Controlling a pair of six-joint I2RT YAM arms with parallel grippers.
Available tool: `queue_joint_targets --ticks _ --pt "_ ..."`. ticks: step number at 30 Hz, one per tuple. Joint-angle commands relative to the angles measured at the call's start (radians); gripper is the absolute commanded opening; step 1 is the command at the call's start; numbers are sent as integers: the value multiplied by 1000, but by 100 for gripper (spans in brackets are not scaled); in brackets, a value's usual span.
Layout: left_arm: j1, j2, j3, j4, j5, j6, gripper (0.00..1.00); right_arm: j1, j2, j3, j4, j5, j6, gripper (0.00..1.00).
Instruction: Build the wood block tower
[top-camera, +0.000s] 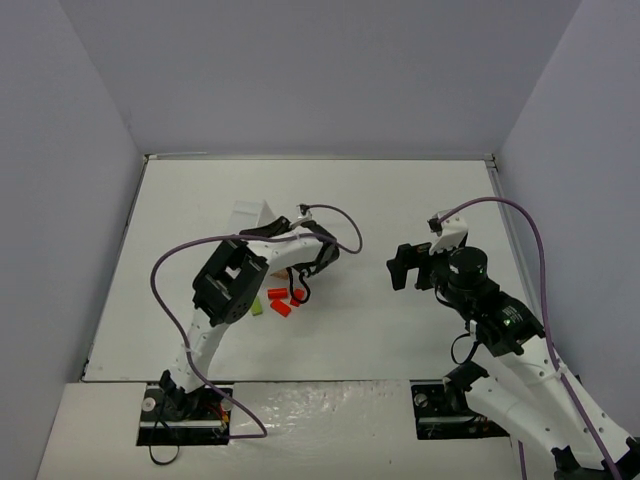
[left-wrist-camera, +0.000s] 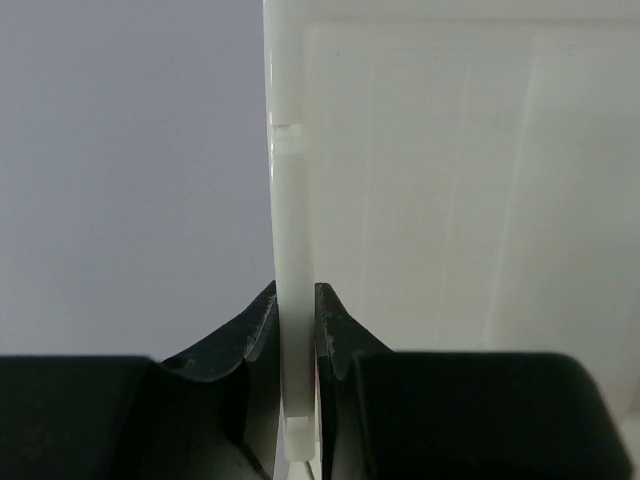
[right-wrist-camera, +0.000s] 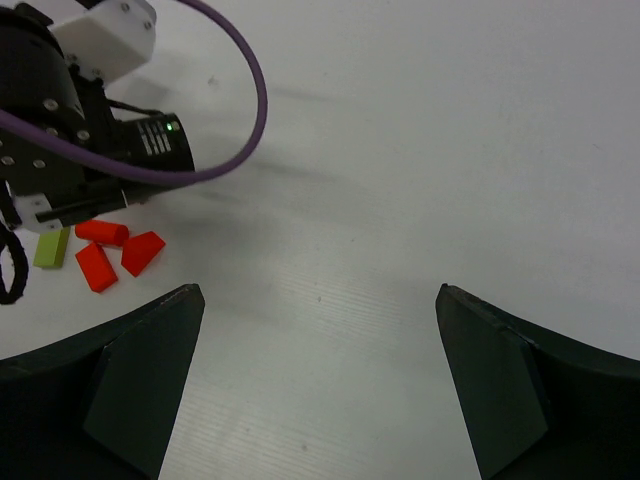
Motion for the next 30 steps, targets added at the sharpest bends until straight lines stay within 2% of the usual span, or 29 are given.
queue_joint_targets --ticks 1,2,3,8,9,10,14,21,26,30 --pt "104 -154 137 -315 -57 45 0 5 17 51 47 -12 -7 100" --pt "133 -162 151 -297 -58 69 0 6 20 53 47 -15 -7 100" --pt "153 -171 154 -214 -44 159 0 5 20 59 47 -16 -7 100" --pt "269 -156 269 -160 26 210 0 5 42 77 46 -25 -19 100" --pt "286 -147 289 -110 46 274 0 5 47 80 46 -25 -23 100" --pt "302 -141 308 -55 73 340 0 5 53 83 46 -23 -28 100" --pt "356 -122 376 79 205 452 0 5 72 91 47 -16 -34 100" --pt "484 -36 552 230 430 588 0 5 96 107 47 -6 -47 100" --pt "646 29 694 305 774 611 0 5 110 109 46 -4 -47 100" --pt "754 119 812 318 936 613 0 5 114 98 48 2 -45 100"
